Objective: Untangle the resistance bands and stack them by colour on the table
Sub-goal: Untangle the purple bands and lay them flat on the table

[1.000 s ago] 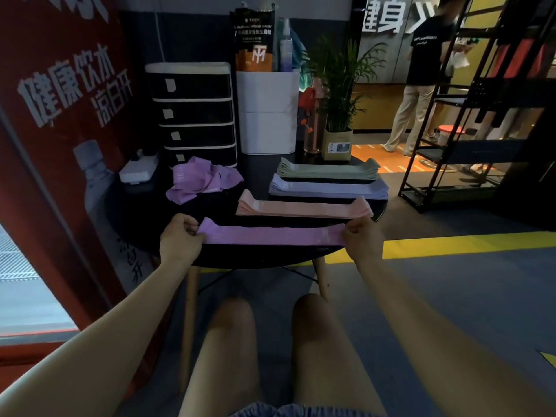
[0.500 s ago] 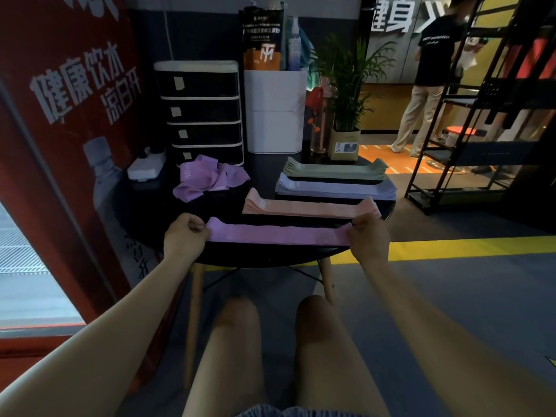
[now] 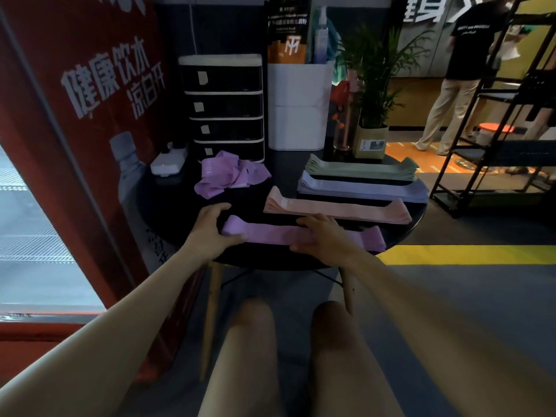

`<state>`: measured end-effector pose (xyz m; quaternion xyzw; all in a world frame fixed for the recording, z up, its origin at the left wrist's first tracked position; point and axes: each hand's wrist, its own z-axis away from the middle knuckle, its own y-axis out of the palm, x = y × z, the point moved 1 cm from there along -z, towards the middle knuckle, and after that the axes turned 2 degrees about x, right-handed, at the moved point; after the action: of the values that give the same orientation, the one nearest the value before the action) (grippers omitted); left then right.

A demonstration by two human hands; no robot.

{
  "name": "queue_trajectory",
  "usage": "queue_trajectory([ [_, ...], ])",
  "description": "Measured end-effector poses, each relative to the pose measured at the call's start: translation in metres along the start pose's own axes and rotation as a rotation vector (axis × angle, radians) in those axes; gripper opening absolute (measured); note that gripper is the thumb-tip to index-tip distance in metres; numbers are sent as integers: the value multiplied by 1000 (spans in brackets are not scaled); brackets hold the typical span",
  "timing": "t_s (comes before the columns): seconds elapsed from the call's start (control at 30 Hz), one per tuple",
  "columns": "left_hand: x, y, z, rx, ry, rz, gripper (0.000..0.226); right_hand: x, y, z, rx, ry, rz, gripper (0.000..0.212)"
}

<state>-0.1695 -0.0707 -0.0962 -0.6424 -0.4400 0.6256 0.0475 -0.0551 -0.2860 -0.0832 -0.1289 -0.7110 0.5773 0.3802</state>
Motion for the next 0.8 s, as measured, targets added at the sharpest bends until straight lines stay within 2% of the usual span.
queue_trajectory([
  [0.1, 4, -1, -5, 145, 40, -47, 78, -3, 3, -4, -11, -7, -13, 63],
  [0.2, 8, -2, -12, 202, 40, -41, 67, -2, 6, -5, -46, -34, 11, 52],
  [0.3, 8, -4, -14, 187, 55, -56, 60, -1, 7, -5, -64, -52, 20, 48],
  [0.53, 1, -8, -18, 215, 60, -55, 65, 8, -1, -7, -49, -86, 36, 49],
  [0.67, -10, -14, -30, 152, 95, -33, 52, 29, -17, -30, -155, -193, -74, 35],
  [0.8, -12, -25, -52, 74, 84, -77, 45, 52, -32, -70, -155, -215, -142, 30],
])
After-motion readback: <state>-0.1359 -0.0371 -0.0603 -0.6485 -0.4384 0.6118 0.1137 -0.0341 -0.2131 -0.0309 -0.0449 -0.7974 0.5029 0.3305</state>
